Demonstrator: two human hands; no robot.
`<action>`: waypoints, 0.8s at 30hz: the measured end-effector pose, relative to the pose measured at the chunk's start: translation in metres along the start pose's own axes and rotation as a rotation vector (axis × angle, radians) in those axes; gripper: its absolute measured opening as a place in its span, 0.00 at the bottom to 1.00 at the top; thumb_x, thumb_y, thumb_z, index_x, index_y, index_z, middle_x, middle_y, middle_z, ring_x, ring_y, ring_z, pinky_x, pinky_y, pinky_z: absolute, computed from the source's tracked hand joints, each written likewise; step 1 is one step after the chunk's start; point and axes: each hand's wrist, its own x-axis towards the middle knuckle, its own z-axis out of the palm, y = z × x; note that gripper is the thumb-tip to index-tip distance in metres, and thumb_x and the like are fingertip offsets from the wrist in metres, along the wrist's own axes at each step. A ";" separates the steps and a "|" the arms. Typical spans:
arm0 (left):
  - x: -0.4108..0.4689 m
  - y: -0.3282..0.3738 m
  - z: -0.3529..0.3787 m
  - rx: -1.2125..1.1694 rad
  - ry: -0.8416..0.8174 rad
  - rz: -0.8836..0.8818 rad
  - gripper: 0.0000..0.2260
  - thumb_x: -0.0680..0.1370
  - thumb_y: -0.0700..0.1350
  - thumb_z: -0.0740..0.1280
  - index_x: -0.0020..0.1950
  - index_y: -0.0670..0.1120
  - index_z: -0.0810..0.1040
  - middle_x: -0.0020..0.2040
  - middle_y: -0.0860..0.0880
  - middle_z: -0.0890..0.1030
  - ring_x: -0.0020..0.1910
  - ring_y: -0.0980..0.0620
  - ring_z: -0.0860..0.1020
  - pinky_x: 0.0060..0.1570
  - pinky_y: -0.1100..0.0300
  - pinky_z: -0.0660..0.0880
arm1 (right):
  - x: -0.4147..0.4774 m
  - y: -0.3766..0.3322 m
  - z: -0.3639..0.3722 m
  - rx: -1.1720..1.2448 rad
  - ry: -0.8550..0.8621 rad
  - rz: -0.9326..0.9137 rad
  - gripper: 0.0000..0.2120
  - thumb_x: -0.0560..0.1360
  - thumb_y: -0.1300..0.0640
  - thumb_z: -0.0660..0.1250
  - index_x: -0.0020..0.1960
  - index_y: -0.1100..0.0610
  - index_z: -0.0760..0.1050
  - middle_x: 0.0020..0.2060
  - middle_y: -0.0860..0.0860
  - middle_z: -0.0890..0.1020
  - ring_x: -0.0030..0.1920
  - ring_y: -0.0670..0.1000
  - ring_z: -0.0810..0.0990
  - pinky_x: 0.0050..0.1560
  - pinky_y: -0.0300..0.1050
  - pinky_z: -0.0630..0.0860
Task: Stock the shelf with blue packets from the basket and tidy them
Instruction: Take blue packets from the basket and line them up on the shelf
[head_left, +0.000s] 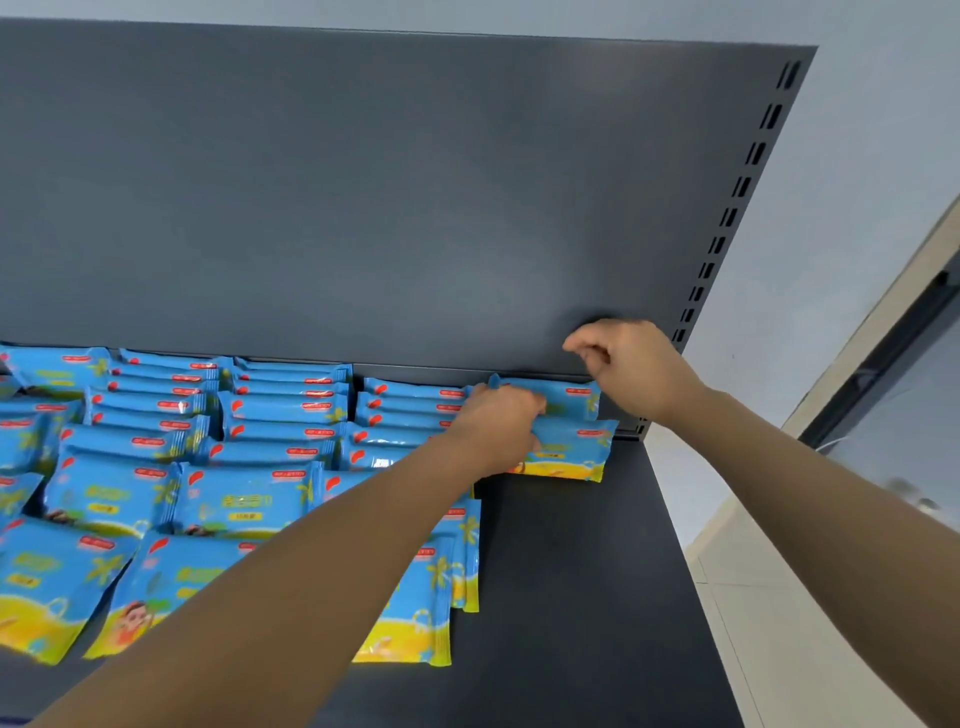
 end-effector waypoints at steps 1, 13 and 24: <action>0.004 -0.001 0.004 0.048 0.019 -0.012 0.15 0.76 0.47 0.64 0.62 0.46 0.72 0.57 0.46 0.77 0.56 0.47 0.74 0.59 0.54 0.64 | -0.004 -0.001 -0.003 0.003 0.008 0.005 0.13 0.77 0.65 0.59 0.55 0.59 0.80 0.49 0.54 0.83 0.49 0.54 0.80 0.51 0.46 0.75; -0.039 -0.017 -0.014 0.201 0.399 -0.020 0.18 0.76 0.45 0.63 0.65 0.45 0.66 0.60 0.47 0.70 0.60 0.46 0.67 0.58 0.55 0.61 | -0.022 -0.045 -0.015 -0.161 0.013 -0.012 0.16 0.78 0.60 0.58 0.63 0.56 0.73 0.51 0.53 0.81 0.53 0.56 0.77 0.52 0.50 0.74; -0.236 -0.077 -0.140 0.322 0.772 -0.253 0.20 0.69 0.43 0.70 0.59 0.39 0.74 0.53 0.40 0.76 0.53 0.39 0.75 0.54 0.52 0.63 | 0.006 -0.239 -0.019 -0.073 0.248 -0.439 0.17 0.76 0.56 0.63 0.64 0.57 0.72 0.60 0.54 0.76 0.61 0.58 0.71 0.58 0.52 0.66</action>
